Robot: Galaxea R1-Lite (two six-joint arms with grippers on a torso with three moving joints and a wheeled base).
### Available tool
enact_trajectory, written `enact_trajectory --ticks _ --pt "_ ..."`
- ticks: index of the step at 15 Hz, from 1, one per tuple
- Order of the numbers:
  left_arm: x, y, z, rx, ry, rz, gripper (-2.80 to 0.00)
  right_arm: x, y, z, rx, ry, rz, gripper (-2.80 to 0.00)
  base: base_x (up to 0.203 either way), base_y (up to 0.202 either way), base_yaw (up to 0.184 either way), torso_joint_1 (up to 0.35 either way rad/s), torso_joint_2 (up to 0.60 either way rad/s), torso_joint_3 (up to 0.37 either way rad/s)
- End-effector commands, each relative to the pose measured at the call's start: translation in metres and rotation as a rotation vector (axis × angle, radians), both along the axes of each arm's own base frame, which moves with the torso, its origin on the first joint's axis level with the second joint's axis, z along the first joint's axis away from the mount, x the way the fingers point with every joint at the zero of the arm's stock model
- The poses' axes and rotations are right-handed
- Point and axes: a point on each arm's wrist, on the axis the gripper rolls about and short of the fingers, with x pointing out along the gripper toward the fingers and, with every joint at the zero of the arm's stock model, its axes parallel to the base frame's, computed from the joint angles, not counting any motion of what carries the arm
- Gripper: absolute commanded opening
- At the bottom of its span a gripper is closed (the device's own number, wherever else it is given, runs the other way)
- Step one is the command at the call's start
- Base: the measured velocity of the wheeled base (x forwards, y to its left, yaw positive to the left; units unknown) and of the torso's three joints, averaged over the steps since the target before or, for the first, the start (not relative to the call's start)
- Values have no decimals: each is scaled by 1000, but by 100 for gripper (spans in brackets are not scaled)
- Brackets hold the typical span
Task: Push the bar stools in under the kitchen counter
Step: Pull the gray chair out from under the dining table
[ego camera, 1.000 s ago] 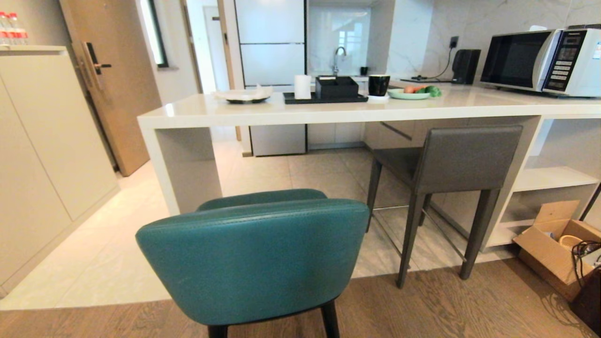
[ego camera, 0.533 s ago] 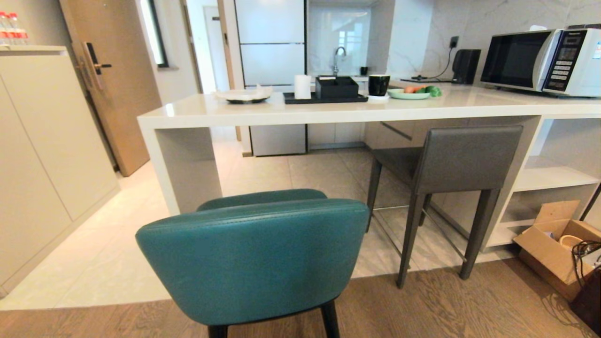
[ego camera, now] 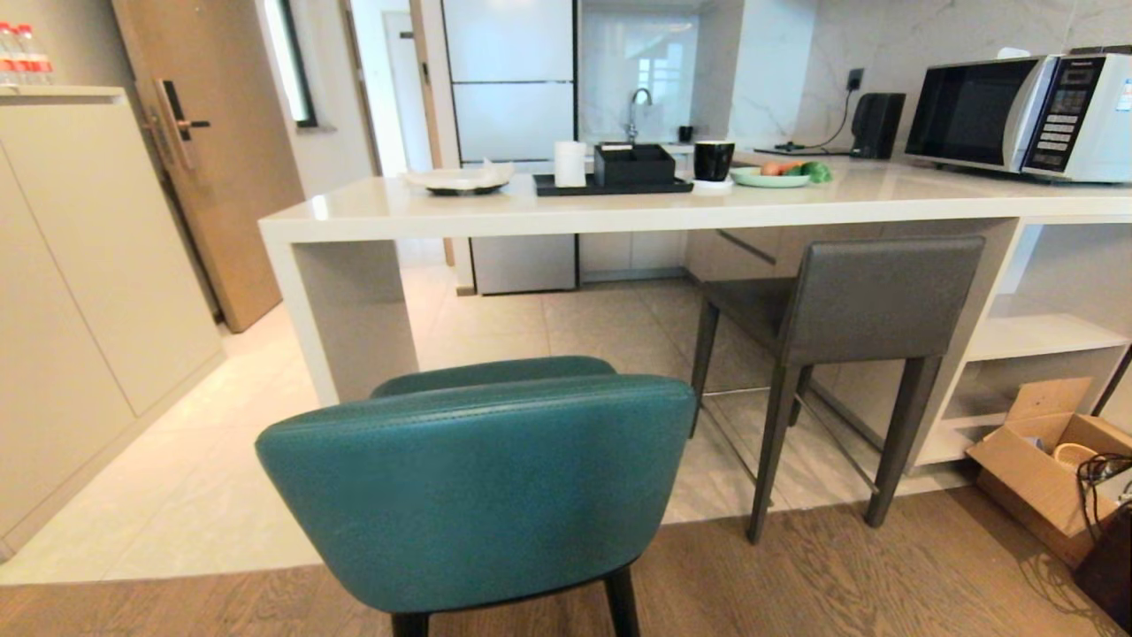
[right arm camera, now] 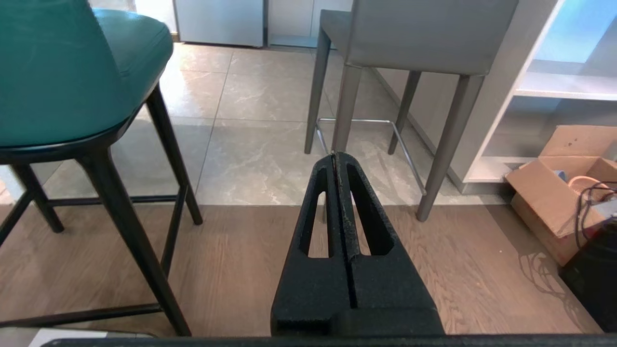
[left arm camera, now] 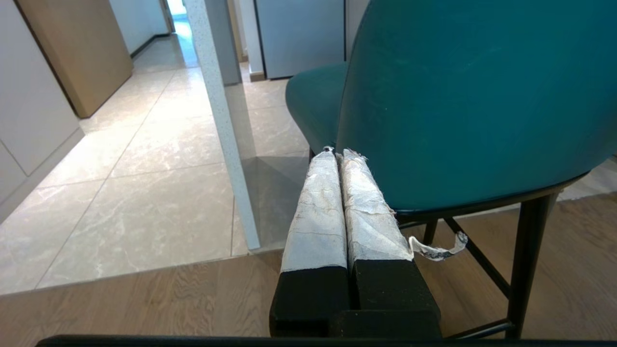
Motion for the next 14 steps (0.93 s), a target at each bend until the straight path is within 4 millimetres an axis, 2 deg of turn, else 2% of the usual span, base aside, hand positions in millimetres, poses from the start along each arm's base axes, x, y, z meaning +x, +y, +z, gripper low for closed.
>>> enact_trajectory --ticks 1,5,9,14 --pt "0 0 0 -1 7 14 -280 0 0 -2 3 9 -7 -280 0 0 0 0 0 0" --pt "1 2 -9 66 71 68 -280 0 0 -2 24 9 -14 -280 0 0 0 0 0 0" --pt "1 2 -9 -6 75 76 -280 0 -1 -1 126 0 -43 -280 0 0 0 0 0 0" --pt "1 2 -9 -6 75 77 -280 0 -1 -1 93 -1 -29 -280 0 0 0 0 0 0"
